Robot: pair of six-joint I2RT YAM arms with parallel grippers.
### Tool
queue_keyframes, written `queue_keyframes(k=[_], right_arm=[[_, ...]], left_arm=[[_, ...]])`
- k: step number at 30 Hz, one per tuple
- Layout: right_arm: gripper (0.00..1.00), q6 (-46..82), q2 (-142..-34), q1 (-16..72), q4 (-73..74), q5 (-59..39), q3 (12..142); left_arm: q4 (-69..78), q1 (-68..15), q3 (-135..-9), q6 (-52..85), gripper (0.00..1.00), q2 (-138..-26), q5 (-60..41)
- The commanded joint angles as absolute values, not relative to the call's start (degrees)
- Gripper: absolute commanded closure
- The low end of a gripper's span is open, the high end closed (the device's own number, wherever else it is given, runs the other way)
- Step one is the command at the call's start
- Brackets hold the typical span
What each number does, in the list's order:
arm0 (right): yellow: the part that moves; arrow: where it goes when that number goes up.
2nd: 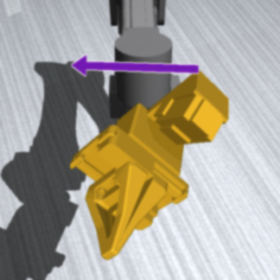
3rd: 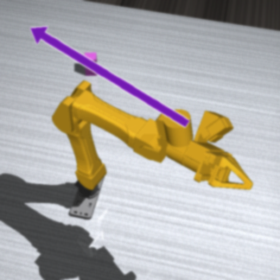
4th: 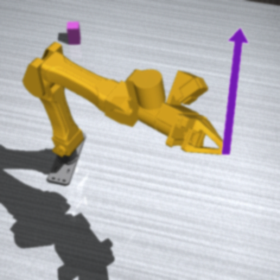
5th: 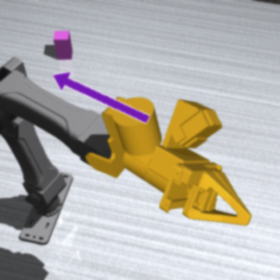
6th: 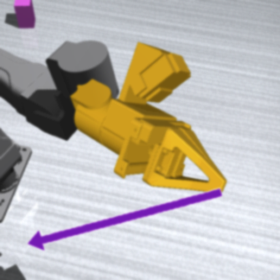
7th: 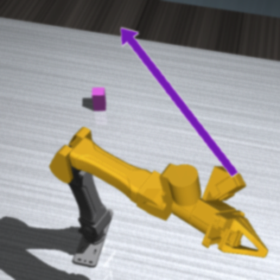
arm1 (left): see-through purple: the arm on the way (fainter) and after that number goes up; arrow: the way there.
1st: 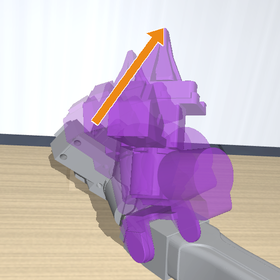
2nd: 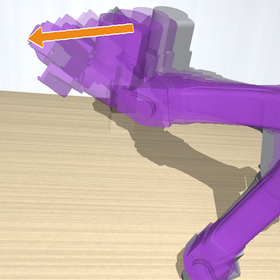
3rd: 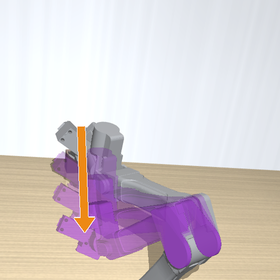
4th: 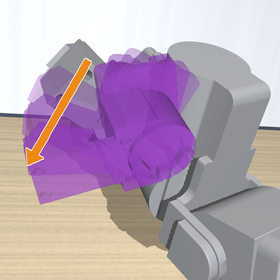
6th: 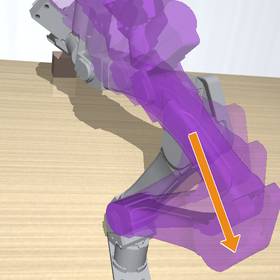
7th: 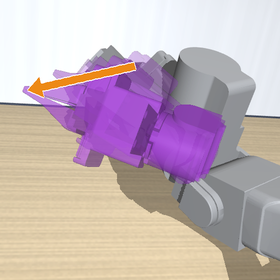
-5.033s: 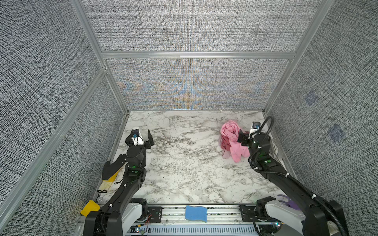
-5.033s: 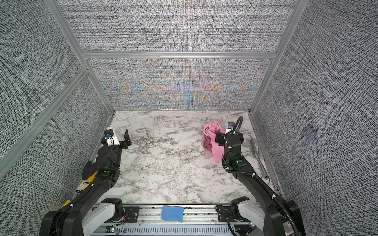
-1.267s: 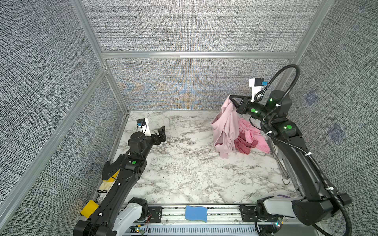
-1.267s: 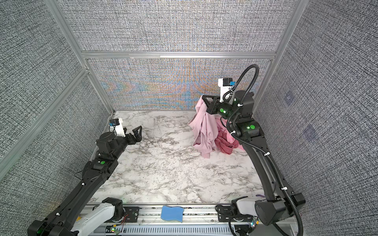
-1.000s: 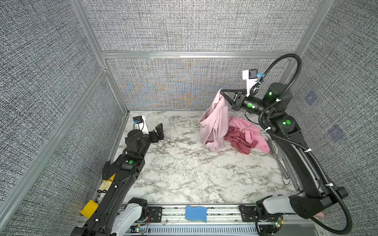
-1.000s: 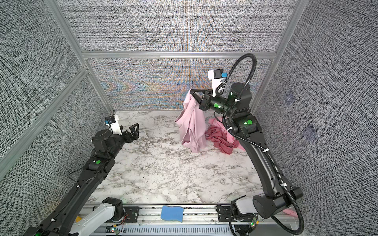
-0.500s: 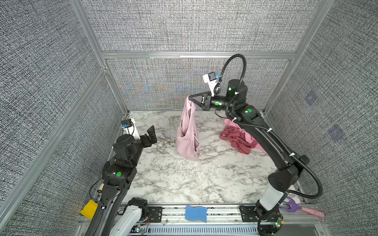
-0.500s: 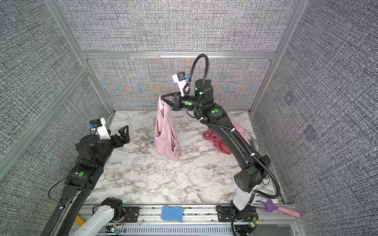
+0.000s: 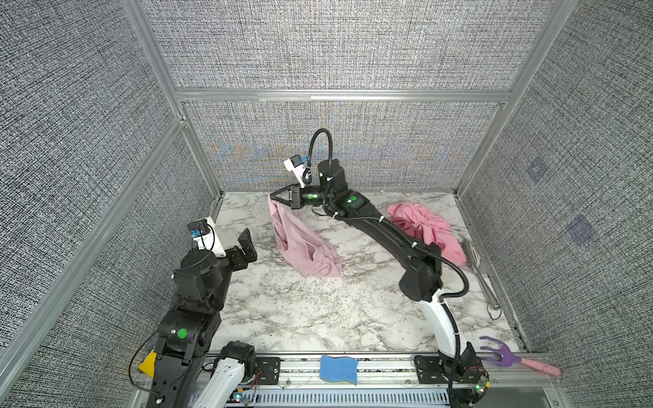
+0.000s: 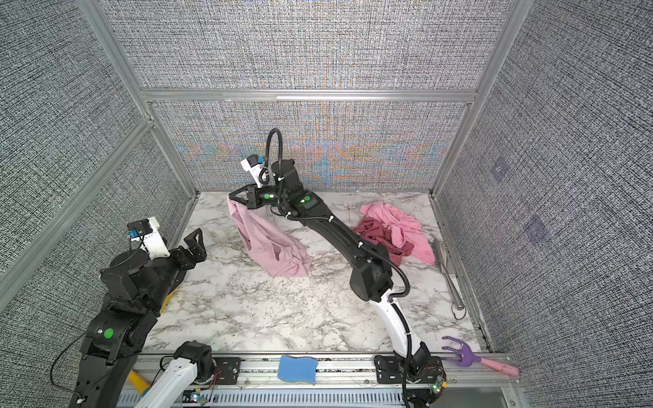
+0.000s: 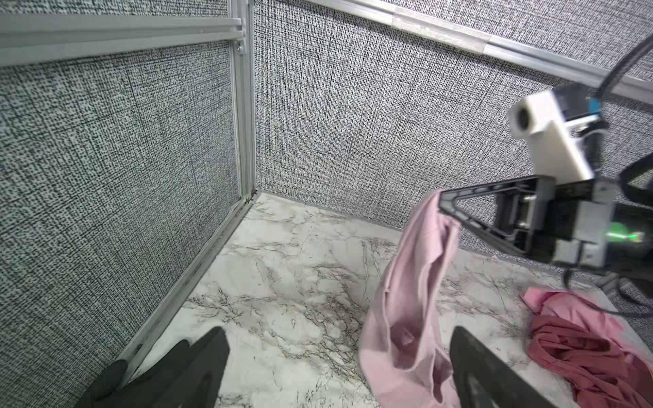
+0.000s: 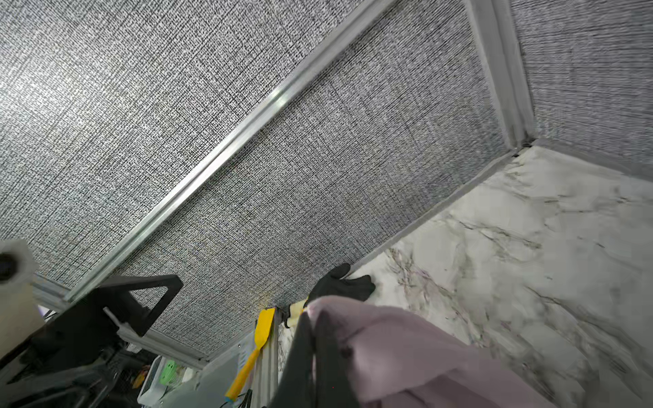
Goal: Pick out a specific cloth from the pile
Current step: 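Carry the lilac cloth toward the left gripper and lower it onto the table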
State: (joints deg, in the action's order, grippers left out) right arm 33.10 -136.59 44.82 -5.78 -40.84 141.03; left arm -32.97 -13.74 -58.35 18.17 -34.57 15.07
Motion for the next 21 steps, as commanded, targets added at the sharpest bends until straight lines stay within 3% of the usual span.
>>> queue_keyframes(k=[1,11,14,16,21], right_arm=[[1.00,36.86,-140.94,46.64,-2.99,-41.59,145.18],[1.00,39.01,-150.26,54.36,-0.38,-35.04,146.06],[0.67,39.11,-151.89,55.67,-0.09,-34.97,145.84],[0.54,39.23,-151.54,55.73,0.18,-35.13,144.39],[0.46,36.41,-141.03,54.30,5.56,-31.64,127.64]], left_arm=[[-34.88,-13.73,-58.80,17.23,0.01,-34.10,15.13],[-32.64,-13.71,-56.83,17.75,0.01,-35.14,11.50],[-31.65,-13.73,-56.35,17.92,0.01,-35.65,10.49],[-30.93,-13.72,-55.96,18.06,0.01,-35.86,9.66],[-28.28,-13.72,-54.53,17.56,0.01,-37.19,6.55]])
